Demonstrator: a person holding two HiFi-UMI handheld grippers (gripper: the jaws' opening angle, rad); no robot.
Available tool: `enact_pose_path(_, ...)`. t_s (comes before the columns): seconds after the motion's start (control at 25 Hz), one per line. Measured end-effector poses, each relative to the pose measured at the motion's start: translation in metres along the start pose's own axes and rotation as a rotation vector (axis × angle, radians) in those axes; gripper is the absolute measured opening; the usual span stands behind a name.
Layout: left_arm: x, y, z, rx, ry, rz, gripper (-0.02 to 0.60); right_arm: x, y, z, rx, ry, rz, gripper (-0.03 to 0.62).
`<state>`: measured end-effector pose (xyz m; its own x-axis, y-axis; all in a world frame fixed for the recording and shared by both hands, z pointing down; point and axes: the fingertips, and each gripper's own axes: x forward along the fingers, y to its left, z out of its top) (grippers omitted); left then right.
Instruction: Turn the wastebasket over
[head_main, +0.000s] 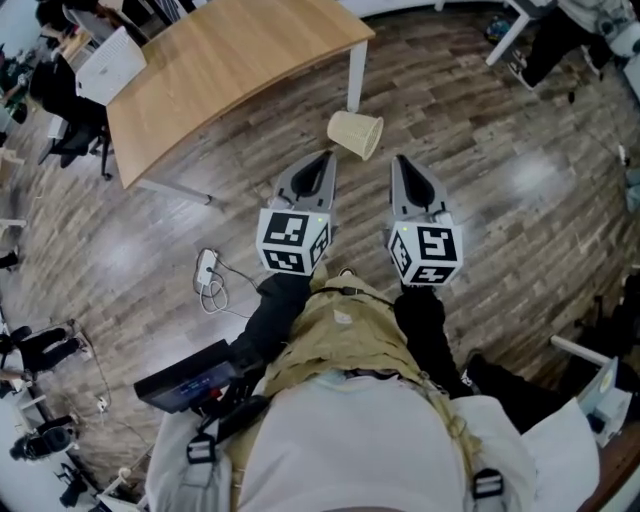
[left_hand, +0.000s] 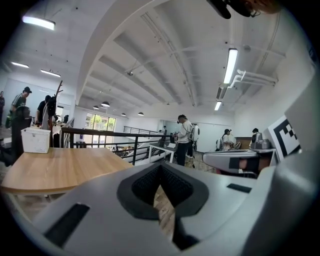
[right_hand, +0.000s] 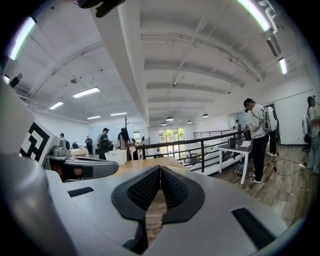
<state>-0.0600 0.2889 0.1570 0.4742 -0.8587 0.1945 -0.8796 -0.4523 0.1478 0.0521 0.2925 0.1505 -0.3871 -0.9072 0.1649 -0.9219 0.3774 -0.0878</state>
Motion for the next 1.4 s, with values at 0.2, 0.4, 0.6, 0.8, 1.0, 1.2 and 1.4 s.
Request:
enact_pose_path(0.2,0.008,0.011,-0.014,-0.013,0.038,0.008,0.002,0.015,0.002,-0.017,0.023,0.033,0.018,0.021)
enact_pose_path(0.4,0.042,0.04,-0.02,-0.036,0.06,-0.013,0.002,0.051,-0.002,-0.022,0.01,0.052,0.001,0.021)
enact_pose_path(0.6,0.109,0.074,-0.01,-0.058,0.06,-0.062,0.002,0.111,-0.024,-0.014,-0.019,0.055,-0.047,0.021)
enact_pose_path(0.8,0.178,0.124,0.0,-0.084,0.093,-0.087,0.002,0.195,-0.047,-0.003,-0.038,0.086,-0.076,0.021)
enact_pose_path(1.0,0.229,0.182,-0.01,-0.128,0.177,-0.085,0.002,0.275,-0.052,-0.01,-0.037,0.163,-0.088,0.021)
enact_pose_path(1.2,0.272,0.21,-0.03,-0.151,0.259,-0.117,0.002,0.324,-0.059,-0.026,-0.047,0.23,-0.102,0.021)
enact_pose_path(1.4,0.305,0.213,-0.07,-0.165,0.366,-0.149,0.002,0.346,-0.079,-0.079,-0.008,0.366,-0.121,0.021)
